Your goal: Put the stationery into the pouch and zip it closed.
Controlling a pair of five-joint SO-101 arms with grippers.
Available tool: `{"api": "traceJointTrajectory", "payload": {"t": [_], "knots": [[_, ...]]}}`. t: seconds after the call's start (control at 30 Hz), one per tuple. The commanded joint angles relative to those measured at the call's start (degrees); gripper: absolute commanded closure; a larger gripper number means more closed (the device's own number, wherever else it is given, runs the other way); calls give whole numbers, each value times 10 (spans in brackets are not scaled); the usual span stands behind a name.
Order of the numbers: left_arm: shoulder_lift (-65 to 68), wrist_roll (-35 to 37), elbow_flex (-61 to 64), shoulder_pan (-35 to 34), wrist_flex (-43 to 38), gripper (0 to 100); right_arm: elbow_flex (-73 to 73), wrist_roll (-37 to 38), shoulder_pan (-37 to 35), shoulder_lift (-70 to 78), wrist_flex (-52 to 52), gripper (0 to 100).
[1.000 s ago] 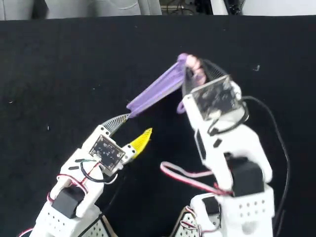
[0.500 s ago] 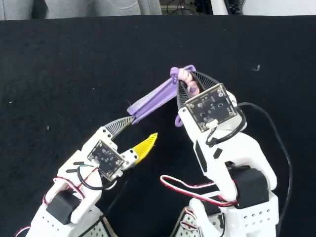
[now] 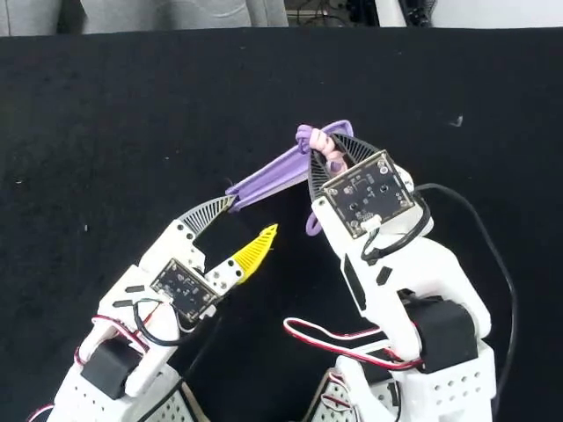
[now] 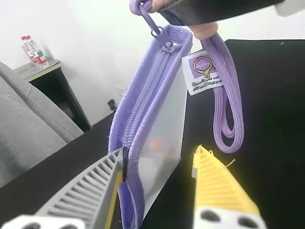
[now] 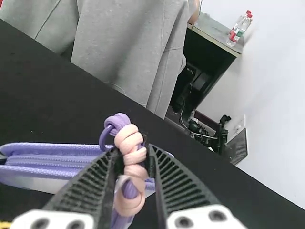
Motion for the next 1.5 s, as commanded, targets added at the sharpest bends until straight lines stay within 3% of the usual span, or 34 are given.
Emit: {"api": "traceJointTrajectory", "payload": {"t": [0.0,0.57,0.8,0.9,1.07,1.47], "knots": [[-5,-6,-58,-1,20,766,-7,4,3,-13,-19,987],[-4,-11,-167,-5,126,766,20,4,3,-9,-47,987],[-4,-89,-139,-7,124,766,21,4,2,-11,-45,987],[-4,-91,-119,-29,84,766,21,4,2,-13,-43,987],[-4,-89,-41,-109,-49,765,21,4,2,-13,-43,987],[-3,-91,-7,-26,-62,766,22,4,-1,-13,-43,987]]}}
